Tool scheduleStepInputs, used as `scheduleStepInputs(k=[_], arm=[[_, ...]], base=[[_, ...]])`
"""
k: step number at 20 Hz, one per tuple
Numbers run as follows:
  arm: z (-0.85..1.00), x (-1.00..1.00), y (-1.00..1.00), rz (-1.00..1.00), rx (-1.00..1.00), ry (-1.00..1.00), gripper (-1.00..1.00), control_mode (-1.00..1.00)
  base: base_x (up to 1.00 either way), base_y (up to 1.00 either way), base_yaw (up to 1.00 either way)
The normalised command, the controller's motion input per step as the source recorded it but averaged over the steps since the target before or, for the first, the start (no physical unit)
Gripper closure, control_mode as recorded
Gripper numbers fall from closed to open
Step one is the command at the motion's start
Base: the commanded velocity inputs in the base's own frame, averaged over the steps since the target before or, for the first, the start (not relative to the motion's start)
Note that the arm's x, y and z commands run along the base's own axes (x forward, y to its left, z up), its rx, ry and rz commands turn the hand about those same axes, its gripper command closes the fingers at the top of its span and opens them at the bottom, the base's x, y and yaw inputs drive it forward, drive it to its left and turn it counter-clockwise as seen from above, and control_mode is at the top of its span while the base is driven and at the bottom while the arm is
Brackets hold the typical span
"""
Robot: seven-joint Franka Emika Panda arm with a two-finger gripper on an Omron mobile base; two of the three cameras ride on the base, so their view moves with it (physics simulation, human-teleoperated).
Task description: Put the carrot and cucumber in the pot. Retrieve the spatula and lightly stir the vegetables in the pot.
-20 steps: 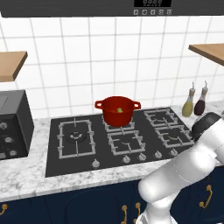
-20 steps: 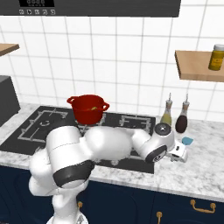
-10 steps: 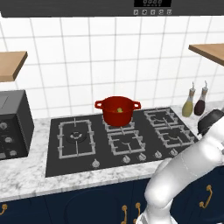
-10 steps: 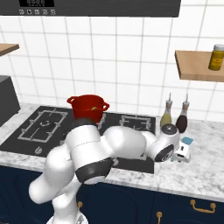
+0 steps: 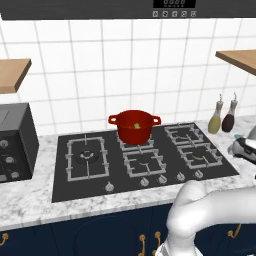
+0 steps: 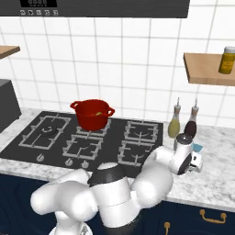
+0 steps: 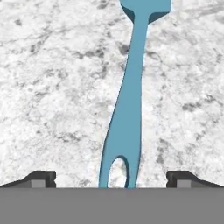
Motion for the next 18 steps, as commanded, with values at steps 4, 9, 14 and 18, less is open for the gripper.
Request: scheduleStepInputs(k=[4, 9, 14, 18], arm=[[-0.63, 0.0, 0.09, 0.0, 0.0, -0.14, 1.0, -1.0], [-0.56, 0.01, 0.1, 0.0, 0.0, -0.11, 1.0, -1.0], [-0.52, 0.04, 0.3, 0.0, 0.0, -0.02, 1.0, -1.0], [-0.32, 0.03, 0.37, 0.0, 0.0, 0.0, 1.0, -1.0]], base=[[0.0, 0.0, 0.0], [0.0, 0.0, 0.0], [0.0, 0.0, 0.0], [0.0, 0.0, 0.0]])
